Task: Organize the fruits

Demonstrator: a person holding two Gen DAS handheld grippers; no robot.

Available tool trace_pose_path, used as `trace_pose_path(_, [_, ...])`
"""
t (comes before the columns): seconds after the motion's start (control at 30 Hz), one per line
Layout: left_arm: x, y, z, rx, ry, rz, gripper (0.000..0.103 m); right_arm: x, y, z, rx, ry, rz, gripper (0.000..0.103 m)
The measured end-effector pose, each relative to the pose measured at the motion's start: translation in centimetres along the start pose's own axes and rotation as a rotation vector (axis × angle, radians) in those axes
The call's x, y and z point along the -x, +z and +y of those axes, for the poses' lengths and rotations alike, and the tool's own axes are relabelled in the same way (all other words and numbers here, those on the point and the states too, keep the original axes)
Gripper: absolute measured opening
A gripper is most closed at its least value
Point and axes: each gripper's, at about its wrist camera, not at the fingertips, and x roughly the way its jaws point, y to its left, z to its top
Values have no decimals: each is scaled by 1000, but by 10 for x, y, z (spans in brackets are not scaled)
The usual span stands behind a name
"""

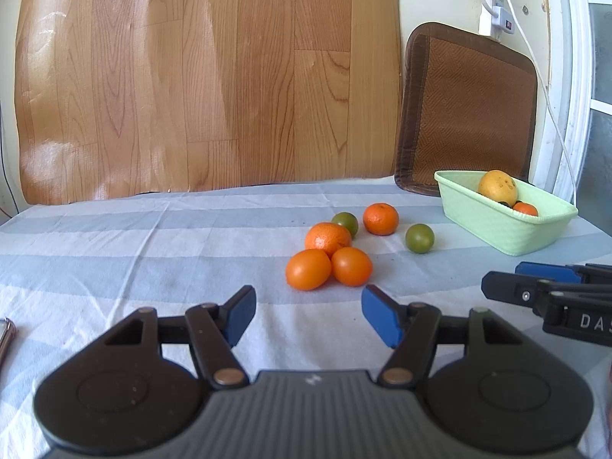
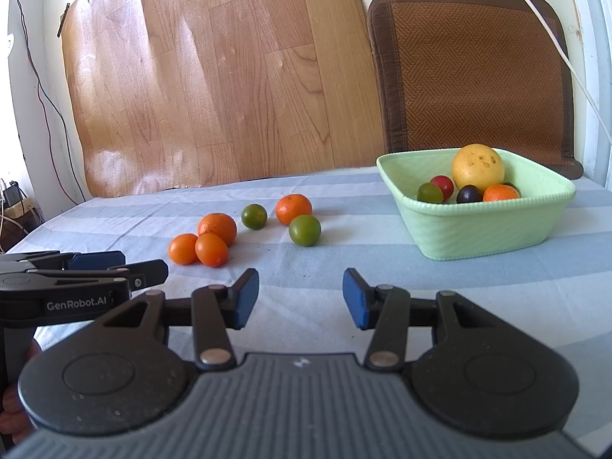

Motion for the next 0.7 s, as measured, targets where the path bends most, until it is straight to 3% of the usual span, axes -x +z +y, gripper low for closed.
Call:
trace_pose_path(0.37, [1,1,0,-3,-4,-17,65,0,0,0,0,0,0,51])
trace_pose_path(0.53, [3,0,0,-3,-5,-31,75,0,0,0,-1,0,0,51])
trace_pose_path(0.7, [-2,3,7,28,-35,-1,74,1,0,0,-4,3,-2,51])
